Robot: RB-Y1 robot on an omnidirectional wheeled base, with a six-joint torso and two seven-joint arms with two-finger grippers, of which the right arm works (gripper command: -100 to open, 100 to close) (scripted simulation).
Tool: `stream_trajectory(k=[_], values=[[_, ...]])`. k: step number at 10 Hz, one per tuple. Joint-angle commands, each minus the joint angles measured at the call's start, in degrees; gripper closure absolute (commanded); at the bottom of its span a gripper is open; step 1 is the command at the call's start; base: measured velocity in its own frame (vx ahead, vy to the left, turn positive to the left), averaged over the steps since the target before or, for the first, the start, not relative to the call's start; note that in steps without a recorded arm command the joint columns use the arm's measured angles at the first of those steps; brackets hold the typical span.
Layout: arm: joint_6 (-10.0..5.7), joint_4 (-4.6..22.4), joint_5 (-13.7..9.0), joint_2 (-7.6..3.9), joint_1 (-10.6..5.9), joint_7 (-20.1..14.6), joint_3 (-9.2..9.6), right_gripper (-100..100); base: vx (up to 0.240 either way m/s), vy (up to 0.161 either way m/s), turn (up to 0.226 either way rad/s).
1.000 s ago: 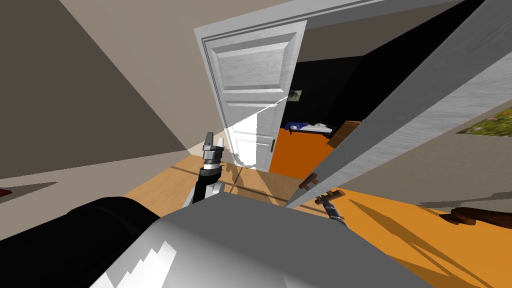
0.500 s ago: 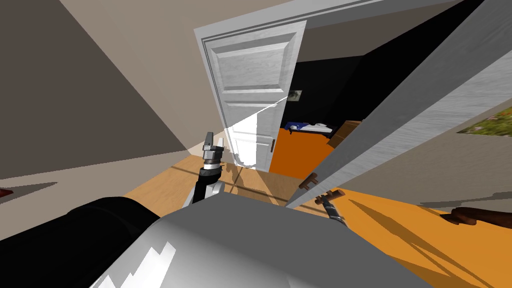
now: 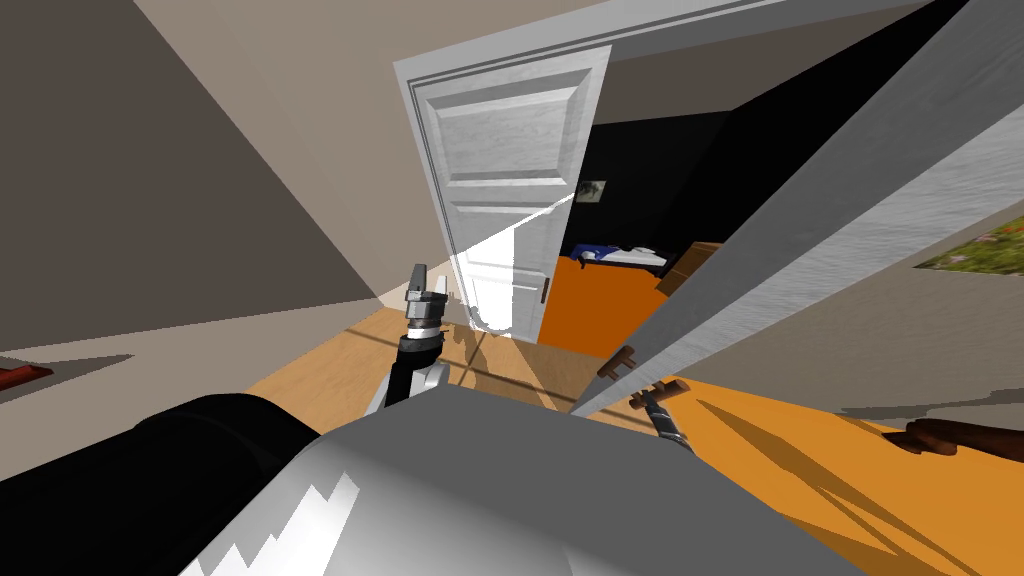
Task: Pull the door open
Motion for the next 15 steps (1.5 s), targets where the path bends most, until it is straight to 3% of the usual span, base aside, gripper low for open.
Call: stream_trajectory(k=[1,15], values=[[0.29,-0.3,-0.4,0.4,-0.32,-1.7,0.09,100,-0.012,-0.031,-0.005],[0.3,-0.3,-0.5,0.43,-0.43,-2.4,0.28,100,-0.003,-0.003,0.003]])
